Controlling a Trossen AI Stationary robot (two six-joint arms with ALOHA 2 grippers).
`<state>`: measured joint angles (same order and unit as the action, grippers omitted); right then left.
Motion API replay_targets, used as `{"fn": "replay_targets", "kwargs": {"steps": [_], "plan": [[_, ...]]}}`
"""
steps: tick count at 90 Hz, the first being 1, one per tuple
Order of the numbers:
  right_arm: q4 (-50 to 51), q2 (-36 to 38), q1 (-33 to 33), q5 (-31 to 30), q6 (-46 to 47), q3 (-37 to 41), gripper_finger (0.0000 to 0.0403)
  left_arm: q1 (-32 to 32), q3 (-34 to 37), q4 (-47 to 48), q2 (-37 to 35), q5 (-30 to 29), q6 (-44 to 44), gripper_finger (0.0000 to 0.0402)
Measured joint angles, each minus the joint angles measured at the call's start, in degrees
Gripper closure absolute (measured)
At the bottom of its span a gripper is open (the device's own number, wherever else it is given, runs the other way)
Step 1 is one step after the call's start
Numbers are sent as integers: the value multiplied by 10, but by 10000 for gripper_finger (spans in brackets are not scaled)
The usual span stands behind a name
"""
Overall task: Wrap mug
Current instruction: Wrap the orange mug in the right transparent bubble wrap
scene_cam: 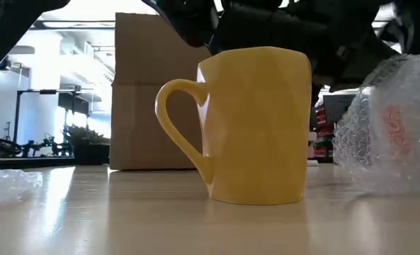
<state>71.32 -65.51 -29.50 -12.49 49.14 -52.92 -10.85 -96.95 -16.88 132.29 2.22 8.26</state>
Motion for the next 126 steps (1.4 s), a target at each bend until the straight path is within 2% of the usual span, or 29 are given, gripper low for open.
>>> {"fn": "replay_targets", "kwargs": {"steps": [16,37,49,86,104,126], "plan": [[-106,9,-7,25,-1,78,403,0,0,1,0,1,0,402],[-227,6,-7,23,-37,82,403,6,1,56,-15,48,0,401],[-234,6,-21,23,-26,82,403,12,2,84,-22,45,-1,402],[-241,-26,-49,15,29,84,403,10,2,72,-25,43,15,402],[-253,-62,-61,-25,42,84,403,9,2,72,-27,46,32,402],[-338,-96,-60,-87,13,85,403,9,2,105,-47,48,29,402]]}}
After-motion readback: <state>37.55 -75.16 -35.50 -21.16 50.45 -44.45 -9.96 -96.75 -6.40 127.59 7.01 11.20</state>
